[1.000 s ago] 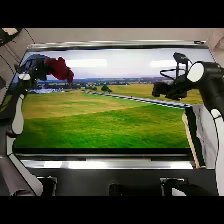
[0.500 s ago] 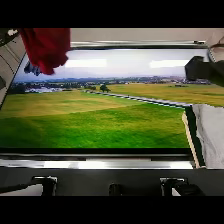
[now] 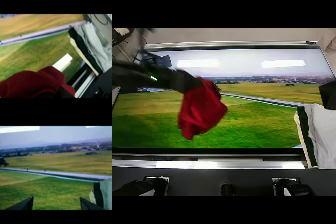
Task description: Fold the shirts.
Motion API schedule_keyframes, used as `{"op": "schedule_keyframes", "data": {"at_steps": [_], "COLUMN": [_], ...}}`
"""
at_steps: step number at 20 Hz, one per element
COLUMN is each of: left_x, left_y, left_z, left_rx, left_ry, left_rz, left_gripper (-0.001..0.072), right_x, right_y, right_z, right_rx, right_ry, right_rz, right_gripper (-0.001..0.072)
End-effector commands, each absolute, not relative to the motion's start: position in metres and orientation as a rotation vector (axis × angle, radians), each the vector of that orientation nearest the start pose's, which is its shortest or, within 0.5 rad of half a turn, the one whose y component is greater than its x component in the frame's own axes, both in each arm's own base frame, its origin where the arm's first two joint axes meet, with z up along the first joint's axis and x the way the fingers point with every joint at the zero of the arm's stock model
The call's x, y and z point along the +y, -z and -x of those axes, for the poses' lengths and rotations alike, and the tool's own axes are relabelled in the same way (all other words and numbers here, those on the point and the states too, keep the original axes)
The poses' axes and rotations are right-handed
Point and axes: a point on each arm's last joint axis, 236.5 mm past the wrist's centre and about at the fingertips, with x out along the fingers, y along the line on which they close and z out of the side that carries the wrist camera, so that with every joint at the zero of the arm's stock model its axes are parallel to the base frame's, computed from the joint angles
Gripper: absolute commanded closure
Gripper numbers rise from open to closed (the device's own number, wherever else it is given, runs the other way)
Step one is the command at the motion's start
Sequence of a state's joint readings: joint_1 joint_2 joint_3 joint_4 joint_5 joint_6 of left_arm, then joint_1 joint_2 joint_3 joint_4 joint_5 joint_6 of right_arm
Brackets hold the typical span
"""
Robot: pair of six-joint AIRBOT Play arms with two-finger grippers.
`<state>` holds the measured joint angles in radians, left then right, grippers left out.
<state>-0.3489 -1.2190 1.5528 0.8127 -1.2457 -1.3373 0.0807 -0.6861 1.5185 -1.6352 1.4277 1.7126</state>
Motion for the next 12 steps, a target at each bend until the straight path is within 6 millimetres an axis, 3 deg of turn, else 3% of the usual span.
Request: {"op": "schedule_keyframes", "data": {"at_steps": [1,3,4,5,6,8,10,12], "left_x": [-0.348,-0.369,-0.374,-0.376,-0.37,-0.333,-0.261,-0.188], "left_y": [-0.118,-0.057,-0.044,-0.043,-0.053,-0.084,-0.108,-0.099], "left_z": [-0.292,-0.275,-0.271,-0.273,-0.284,-0.323,-0.371,-0.389], "left_rx": [1.083,1.214,1.253,1.271,1.247,1.167,1.1,1.154], "left_ry": [0.98,0.93,0.926,0.924,0.924,0.87,0.722,0.573], "left_rz": [0.235,0.263,0.263,0.282,0.276,0.233,0.174,0.184], "left_gripper": [0.0682,0.0662,0.0388,-0.0013,-0.0013,-0.0013,-0.0013,-0.0003], "right_x": [0.005,0.005,0.005,0.006,0.006,0.007,0.011,0.033], "right_y": [-0.301,-0.294,-0.29,-0.284,-0.276,-0.254,-0.227,-0.189], "right_z": [-0.25,-0.254,-0.256,-0.259,-0.262,-0.264,-0.269,-0.268], "right_rx": [0.692,0.72,0.74,0.768,0.804,0.912,1.03,1.171], "right_ry": [0.032,0.035,0.036,0.038,0.041,0.049,0.042,-0.033], "right_rz": [-0.083,-0.081,-0.079,-0.078,-0.076,-0.07,-0.069,-0.1], "right_gripper": [0.0034,0.0034,0.0034,0.0034,0.0039,0.0042,0.0043,0.0044]}}
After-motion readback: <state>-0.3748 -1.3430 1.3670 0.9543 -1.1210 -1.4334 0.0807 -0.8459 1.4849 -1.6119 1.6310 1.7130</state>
